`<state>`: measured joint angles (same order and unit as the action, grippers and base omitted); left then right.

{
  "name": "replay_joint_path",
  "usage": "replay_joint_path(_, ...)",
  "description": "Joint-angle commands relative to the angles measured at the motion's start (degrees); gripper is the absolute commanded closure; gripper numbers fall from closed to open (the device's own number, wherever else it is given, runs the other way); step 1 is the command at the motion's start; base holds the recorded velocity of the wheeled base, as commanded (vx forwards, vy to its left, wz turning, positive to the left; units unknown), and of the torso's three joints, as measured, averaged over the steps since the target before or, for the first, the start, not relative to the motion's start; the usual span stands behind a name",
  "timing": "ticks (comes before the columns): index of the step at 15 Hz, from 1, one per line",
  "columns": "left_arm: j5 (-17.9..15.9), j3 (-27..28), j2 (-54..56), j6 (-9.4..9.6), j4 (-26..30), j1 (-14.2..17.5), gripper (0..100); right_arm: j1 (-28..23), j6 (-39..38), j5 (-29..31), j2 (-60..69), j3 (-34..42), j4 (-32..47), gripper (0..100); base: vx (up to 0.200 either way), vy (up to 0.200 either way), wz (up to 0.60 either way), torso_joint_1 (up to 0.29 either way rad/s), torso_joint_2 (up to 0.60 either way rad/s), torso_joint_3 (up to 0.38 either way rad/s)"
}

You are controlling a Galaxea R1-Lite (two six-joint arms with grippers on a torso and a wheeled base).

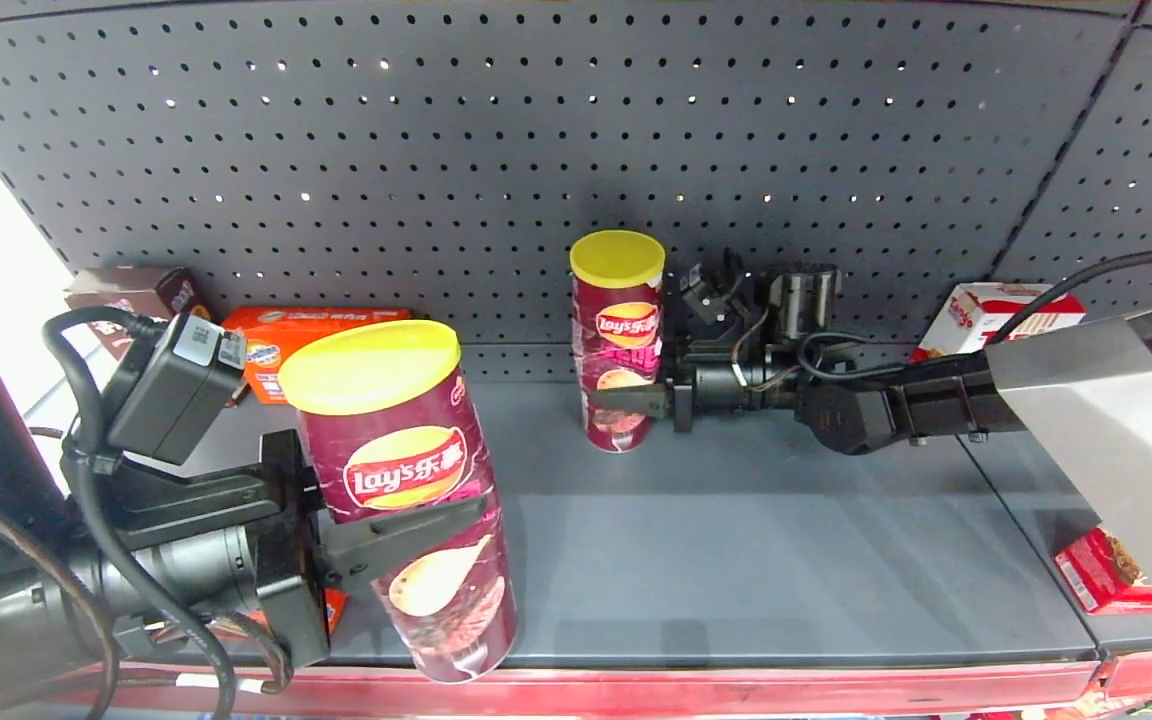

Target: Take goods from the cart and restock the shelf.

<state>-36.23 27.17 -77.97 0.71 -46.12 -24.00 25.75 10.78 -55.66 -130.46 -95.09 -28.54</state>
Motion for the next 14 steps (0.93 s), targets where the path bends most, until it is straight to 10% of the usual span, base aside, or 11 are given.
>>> replay_joint_path(1,0.02,-0.01,0.10,0.00,-0.03,0.01,100,0.09,-0.14,0.03,0.56,0.08,0.06,100,0.000,0.000,0.00,0.000,0.00,0.000)
replay_joint_path(9,0.02,0.07,0.19,0.00,-0.03,0.01,100,0.97,0.47,5.21,13.66,12.12,-2.49,100,0.000,0.000,0.00,0.000,0.00,0.000)
replay_joint_path(14,0.11,0.16,0.36,0.00,-0.03,0.01,100,7.30,0.30,14.97,26.84,40.42,-20.33,100,0.000,0.000,0.00,0.000,0.00,0.000)
